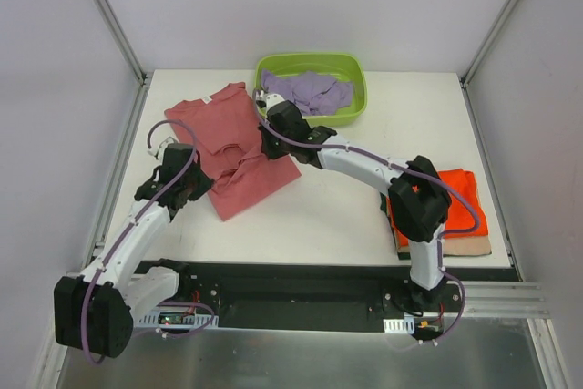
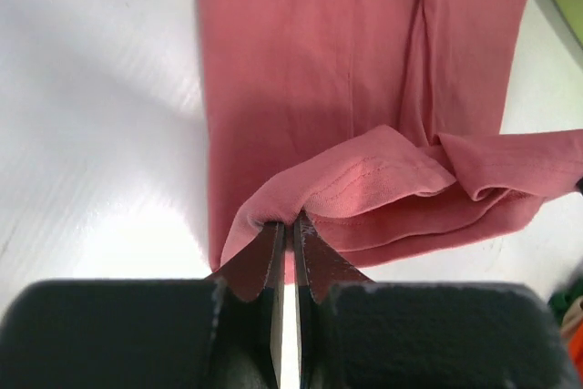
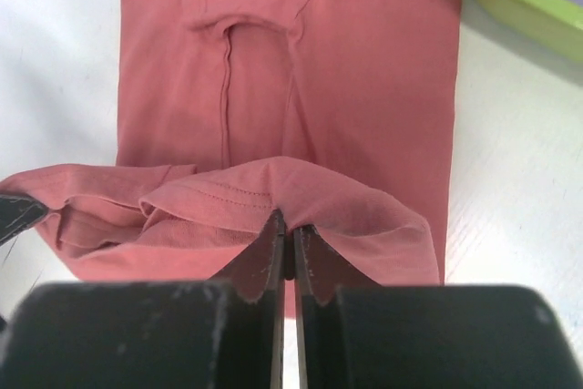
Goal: Fold and stack the t-shirts
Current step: Fold the folded rectangular tshirt in 1/3 of the way
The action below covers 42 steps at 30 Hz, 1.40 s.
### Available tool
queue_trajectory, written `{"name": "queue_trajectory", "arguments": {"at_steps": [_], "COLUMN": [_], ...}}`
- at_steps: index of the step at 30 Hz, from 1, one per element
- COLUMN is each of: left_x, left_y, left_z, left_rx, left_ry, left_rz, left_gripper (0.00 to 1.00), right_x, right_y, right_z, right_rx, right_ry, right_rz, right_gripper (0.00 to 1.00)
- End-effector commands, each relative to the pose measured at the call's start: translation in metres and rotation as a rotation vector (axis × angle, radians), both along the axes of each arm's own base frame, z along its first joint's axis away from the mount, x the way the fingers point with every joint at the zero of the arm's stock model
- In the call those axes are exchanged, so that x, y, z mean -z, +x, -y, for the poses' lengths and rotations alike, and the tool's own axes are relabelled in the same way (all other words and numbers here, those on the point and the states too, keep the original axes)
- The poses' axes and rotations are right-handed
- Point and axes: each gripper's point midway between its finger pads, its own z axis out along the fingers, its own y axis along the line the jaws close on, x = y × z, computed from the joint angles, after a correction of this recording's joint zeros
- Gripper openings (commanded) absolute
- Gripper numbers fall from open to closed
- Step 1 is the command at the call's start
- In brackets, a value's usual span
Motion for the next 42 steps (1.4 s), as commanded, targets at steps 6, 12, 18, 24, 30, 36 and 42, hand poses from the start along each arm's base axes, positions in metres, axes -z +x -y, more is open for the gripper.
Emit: {"name": "queue_trajectory", "arguments": {"at_steps": [6,12,18,24,30,36,42], "left_x": [-0.022,-0.023,-0.007,0.019,0.04,0.034,-0.001], "left_y": [0.058,0.081,0.097,0.106,0.107,0.104,0.101], "left_z": [-0.022,-0.033,-0.034,-0.041,-0.049,-0.067,-0.051], "left_rx": [-0.01,-0.016,-0.01,-0.039,-0.098,-0.181,-0.121], "left_ry": [0.021,0.015,-0.014,-0.045,-0.031,0.033,-0.033], "left_rz": [0.086,0.092,0.036,-0.047,-0.112,-0.116,-0.038], "left_gripper": [0.0,0.0,0.0,0.0,0.0,0.4,0.84], "right_x": [-0.019,-0.016,-0.017,-0.002,0.025,0.015,-0.01], "right_y": [0.053,0.068,0.094,0.107,0.12,0.122,0.097], "right_z": [-0.025,-0.042,-0.051,-0.059,-0.063,-0.066,-0.066], "right_rx": [-0.003,-0.058,-0.026,-0.02,0.022,0.013,-0.106], "right_ry": [0.074,0.106,0.165,0.17,0.174,0.202,0.187], "right_rz": [0.079,0.113,0.147,0.141,0.107,0.104,0.052], "right_gripper": [0.02,0.02,0.03,0.05,0.09,0.27,0.7]}}
